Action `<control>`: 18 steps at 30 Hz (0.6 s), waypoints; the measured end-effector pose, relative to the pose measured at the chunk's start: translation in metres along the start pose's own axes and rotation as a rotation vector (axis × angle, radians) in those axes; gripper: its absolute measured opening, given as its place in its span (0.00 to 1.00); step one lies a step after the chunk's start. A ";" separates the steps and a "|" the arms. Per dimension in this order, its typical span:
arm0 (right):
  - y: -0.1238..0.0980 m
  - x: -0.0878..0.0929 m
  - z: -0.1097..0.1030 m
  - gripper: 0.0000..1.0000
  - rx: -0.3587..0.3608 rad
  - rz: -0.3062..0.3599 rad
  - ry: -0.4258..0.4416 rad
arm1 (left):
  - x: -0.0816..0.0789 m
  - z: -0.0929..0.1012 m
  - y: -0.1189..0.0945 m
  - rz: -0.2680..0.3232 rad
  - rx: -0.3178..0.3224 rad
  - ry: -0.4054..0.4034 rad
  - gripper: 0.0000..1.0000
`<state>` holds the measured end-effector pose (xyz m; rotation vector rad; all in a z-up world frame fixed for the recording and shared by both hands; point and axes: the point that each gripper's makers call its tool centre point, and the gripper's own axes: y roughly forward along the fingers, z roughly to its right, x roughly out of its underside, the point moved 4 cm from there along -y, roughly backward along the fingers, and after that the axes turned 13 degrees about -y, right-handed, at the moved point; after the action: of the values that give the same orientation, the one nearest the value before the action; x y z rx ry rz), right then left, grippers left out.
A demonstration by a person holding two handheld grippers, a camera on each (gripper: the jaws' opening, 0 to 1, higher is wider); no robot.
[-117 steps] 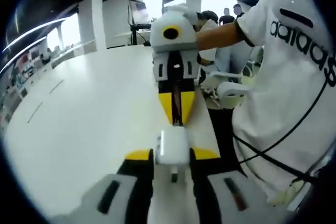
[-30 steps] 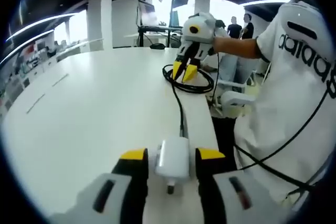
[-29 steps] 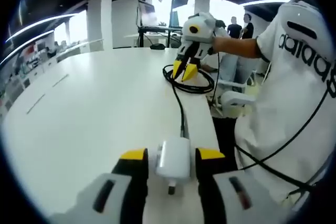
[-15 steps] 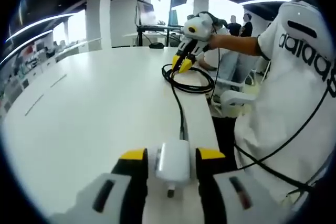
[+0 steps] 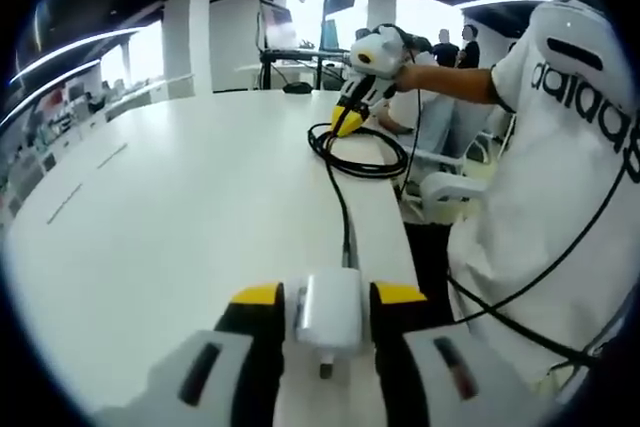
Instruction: Plug the desk Type‑C cable into the charger adapter.
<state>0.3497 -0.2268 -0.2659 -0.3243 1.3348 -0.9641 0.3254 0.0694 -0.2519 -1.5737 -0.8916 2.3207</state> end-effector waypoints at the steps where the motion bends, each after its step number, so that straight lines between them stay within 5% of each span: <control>1: 0.001 0.000 -0.001 0.02 0.000 -0.006 -0.002 | 0.001 0.000 -0.001 0.000 0.002 -0.002 0.30; 18: 0.000 0.002 0.007 0.02 -0.022 -0.073 0.022 | 0.005 -0.001 0.002 0.007 0.010 -0.026 0.27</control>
<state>0.3560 -0.2299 -0.2655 -0.3821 1.3616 -1.0168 0.3246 0.0707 -0.2576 -1.5485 -0.8803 2.3517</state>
